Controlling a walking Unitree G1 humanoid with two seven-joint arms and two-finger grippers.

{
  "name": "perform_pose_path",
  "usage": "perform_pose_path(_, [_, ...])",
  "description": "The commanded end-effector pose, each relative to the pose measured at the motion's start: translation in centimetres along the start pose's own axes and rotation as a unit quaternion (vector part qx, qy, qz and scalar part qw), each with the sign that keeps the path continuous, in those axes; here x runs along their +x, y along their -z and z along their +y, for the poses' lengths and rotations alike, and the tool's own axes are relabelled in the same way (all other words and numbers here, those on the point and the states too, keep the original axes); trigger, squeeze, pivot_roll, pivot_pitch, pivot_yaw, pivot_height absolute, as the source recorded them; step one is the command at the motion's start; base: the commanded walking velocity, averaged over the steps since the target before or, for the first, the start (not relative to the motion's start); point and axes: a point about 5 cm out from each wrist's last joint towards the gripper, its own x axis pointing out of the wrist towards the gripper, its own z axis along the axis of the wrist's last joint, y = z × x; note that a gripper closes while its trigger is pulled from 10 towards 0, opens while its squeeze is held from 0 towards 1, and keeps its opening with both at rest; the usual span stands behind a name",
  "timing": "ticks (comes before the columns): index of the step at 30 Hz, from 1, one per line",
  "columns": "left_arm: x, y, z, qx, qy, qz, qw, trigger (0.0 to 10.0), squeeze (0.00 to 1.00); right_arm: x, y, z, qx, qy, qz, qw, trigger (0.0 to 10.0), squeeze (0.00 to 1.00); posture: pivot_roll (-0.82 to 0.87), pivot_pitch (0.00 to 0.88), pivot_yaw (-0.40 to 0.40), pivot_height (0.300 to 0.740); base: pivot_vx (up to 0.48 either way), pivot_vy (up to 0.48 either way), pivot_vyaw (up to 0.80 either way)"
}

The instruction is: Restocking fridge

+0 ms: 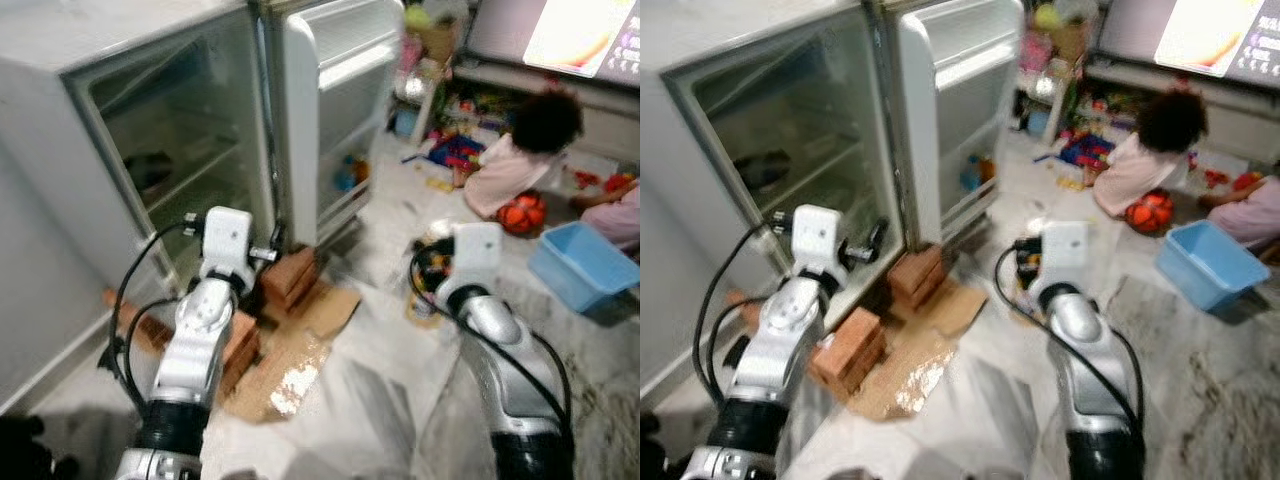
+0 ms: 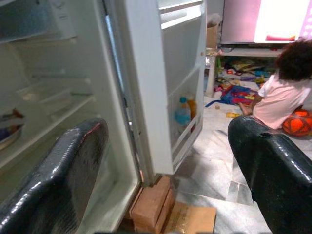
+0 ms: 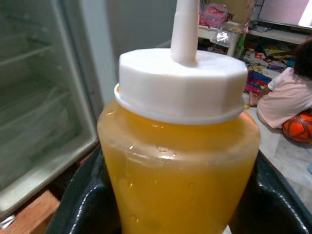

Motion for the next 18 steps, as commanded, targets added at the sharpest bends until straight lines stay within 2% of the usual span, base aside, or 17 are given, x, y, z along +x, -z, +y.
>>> perform_pose_path(1, [-0.13, 0.48, -0.40, 0.001, -0.003, 0.012, 1.000, 10.0, 0.00, 0.04, 0.07, -0.70, 0.001, 0.005, -0.001, 1.000, 10.0, 0.00, -0.02, 0.000, 0.016, 0.740, 0.405, -0.251, 0.00])
perform_pose_path(7, [0.04, 0.21, -0.36, 0.011, -0.020, 0.001, 1.000, 10.0, 0.00, -0.26, -0.26, -0.32, -0.014, -0.019, -0.022, 0.999, 10.0, 0.00, -0.02, 0.000, 0.008, 0.740, 0.404, -0.252, 0.00])
perform_pose_path(15, [0.12, 0.24, -0.17, 0.016, -0.036, 0.002, 0.999, 10.0, 0.00, -0.36, -0.40, -0.11, -0.020, -0.028, -0.037, 0.999, 10.0, 0.00, -0.03, 0.000, 0.011, 0.740, 0.402, -0.257, 0.77])
perform_pose_path(18, [0.14, 0.39, 0.19, 0.028, -0.063, 0.007, 0.998, 10.0, 0.00, -0.37, -0.35, -0.18, -0.017, -0.028, -0.038, 0.999, 10.0, 0.00, -0.02, 0.000, 0.010, 0.740, 0.375, -0.295, 0.79])
